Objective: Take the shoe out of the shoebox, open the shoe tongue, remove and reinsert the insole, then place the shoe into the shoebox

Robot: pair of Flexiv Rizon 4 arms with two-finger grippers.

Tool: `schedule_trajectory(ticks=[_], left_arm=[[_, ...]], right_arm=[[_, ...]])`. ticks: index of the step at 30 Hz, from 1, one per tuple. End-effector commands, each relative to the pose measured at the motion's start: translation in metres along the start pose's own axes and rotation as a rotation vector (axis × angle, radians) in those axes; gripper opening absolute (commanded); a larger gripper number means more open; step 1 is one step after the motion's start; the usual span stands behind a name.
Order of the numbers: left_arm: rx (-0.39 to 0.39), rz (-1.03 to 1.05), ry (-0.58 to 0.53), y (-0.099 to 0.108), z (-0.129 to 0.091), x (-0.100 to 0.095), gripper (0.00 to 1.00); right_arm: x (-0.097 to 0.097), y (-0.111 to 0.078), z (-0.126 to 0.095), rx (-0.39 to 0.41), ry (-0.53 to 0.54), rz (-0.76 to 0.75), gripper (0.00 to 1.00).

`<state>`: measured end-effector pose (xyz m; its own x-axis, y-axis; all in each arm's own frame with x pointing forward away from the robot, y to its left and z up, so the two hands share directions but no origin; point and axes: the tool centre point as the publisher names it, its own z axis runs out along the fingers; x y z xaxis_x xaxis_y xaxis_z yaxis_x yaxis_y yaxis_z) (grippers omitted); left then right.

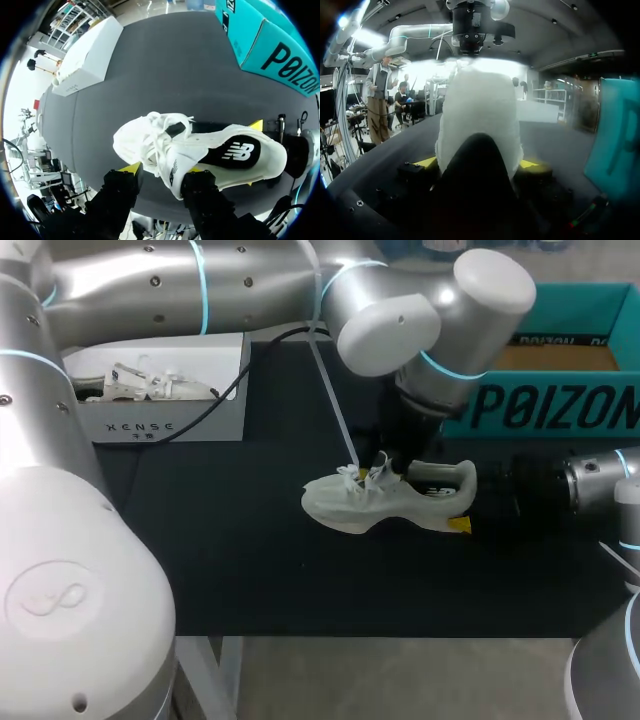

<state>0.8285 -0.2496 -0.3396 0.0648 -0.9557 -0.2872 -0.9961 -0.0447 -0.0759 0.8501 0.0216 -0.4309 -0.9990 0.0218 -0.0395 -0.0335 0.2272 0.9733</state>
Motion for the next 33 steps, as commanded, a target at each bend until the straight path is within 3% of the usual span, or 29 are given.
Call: schedule_trajectory(ticks=[1, 5, 8, 18, 20, 23, 24, 33], left_arm=[[0.000, 0.008, 0.005, -0.004, -0.002, 0.003, 0.36], [0.005, 0.016, 0.010, -0.007, -0.004, 0.004, 0.13], [0.008, 0.014, 0.018, -0.008, -0.006, 0.003, 0.22], [0.024, -0.014, 0.012, -0.004, -0.009, -0.016, 0.26], [0.021, -0.025, 0.009, -0.002, -0.007, -0.023, 0.25], [0.012, -0.041, 0.010, 0.002, -0.003, -0.032, 0.03], [0.009, -0.044, 0.011, 0.003, -0.001, -0.034, 0.00], [-0.013, -0.062, 0.067, 0.009, 0.008, -0.040, 0.00]], right_arm=[[0.000, -0.004, 0.003, 0.001, 0.000, 0.000, 0.00], [0.000, -0.004, 0.003, 0.001, 0.000, 0.000, 0.00], [0.000, -0.004, 0.003, 0.001, 0.000, 0.000, 0.00], [0.000, -0.004, 0.003, 0.001, 0.000, 0.000, 0.00], [0.000, -0.004, 0.003, 0.001, 0.000, 0.000, 0.00], [0.000, -0.004, 0.003, 0.001, 0.000, 0.000, 0.00], [0.000, -0.004, 0.003, 0.001, 0.000, 0.000, 0.00], [0.000, -0.004, 0.003, 0.001, 0.000, 0.000, 0.00]])
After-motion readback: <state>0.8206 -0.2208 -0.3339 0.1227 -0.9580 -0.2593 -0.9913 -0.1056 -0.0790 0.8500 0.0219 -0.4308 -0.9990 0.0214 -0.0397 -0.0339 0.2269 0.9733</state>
